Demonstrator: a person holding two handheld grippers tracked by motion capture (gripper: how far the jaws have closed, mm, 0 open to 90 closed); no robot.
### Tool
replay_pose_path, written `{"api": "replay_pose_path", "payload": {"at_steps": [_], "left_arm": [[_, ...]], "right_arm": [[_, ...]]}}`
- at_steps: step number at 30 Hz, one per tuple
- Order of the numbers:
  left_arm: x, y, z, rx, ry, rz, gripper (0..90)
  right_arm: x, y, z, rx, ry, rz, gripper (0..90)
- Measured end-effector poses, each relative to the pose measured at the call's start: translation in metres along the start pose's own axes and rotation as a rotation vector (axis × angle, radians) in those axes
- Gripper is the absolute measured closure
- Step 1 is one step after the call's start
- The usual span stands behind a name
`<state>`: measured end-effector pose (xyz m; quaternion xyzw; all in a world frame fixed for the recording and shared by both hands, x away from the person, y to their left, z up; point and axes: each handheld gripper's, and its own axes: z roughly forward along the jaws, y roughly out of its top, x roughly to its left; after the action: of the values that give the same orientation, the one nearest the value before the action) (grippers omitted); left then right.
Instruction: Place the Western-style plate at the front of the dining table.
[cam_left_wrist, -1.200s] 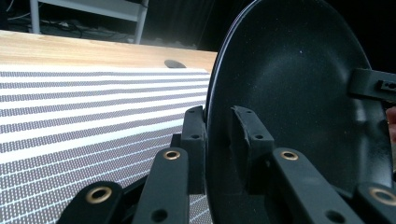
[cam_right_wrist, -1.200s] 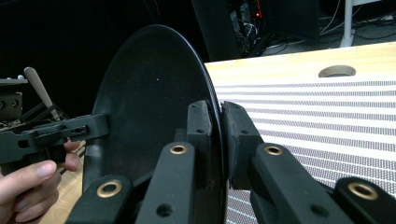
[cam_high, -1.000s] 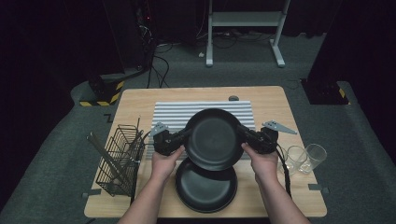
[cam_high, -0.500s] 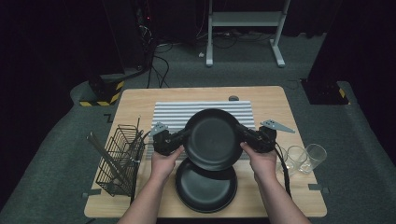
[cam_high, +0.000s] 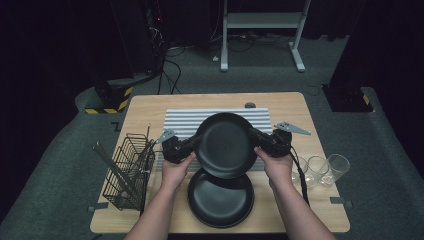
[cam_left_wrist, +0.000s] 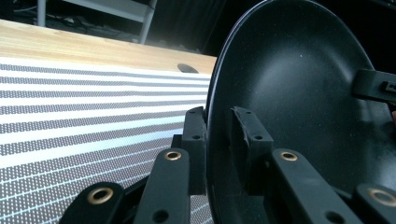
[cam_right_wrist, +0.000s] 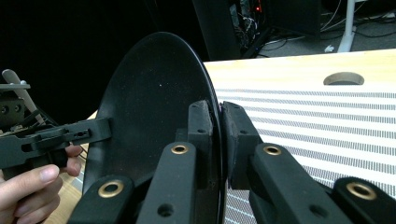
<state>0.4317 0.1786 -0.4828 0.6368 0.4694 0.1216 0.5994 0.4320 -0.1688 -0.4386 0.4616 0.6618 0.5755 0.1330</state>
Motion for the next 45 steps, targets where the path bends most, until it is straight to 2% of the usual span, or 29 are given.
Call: {"api": "replay_pose_path", "payload": {"at_steps": [7, 15, 17, 18, 22, 25, 32, 36, 45], "left_arm": [[0.006, 0.001, 0.002, -0.015, 0.002, -0.018, 76.2], [0.010, -0.001, 0.009, -0.004, 0.005, -0.028, 76.6], [0.009, 0.005, 0.012, 0.041, 0.009, -0.006, 76.4], [0.008, 0.007, 0.013, 0.031, 0.004, -0.006, 76.7], [0.007, 0.020, 0.019, 0.059, 0.007, 0.012, 76.8], [0.009, 0.024, 0.022, 0.054, -0.002, -0.001, 77.4], [0.023, 0.019, 0.032, 0.074, -0.023, -0.052, 77.7], [0.028, 0.014, 0.036, 0.097, -0.022, -0.063, 77.4], [0.025, 0.012, 0.033, 0.096, -0.034, -0.054, 77.7]], "right_arm": [[0.005, 0.013, 0.007, 0.018, -0.012, -0.035, 83.1], [0.003, 0.015, 0.010, 0.032, -0.029, -0.045, 83.4], [0.003, 0.015, 0.009, 0.034, -0.035, -0.045, 83.5], [0.002, 0.015, 0.009, 0.032, -0.040, -0.041, 83.5], [0.000, 0.018, 0.006, 0.012, -0.044, -0.021, 84.0], [-0.002, 0.020, 0.006, 0.003, -0.046, -0.005, 84.1], [-0.006, 0.025, 0.017, 0.021, -0.063, 0.002, 84.3], [-0.007, 0.022, 0.022, 0.044, -0.076, -0.001, 84.4], [-0.007, 0.022, 0.019, 0.042, -0.072, -0.013, 84.3]]}}
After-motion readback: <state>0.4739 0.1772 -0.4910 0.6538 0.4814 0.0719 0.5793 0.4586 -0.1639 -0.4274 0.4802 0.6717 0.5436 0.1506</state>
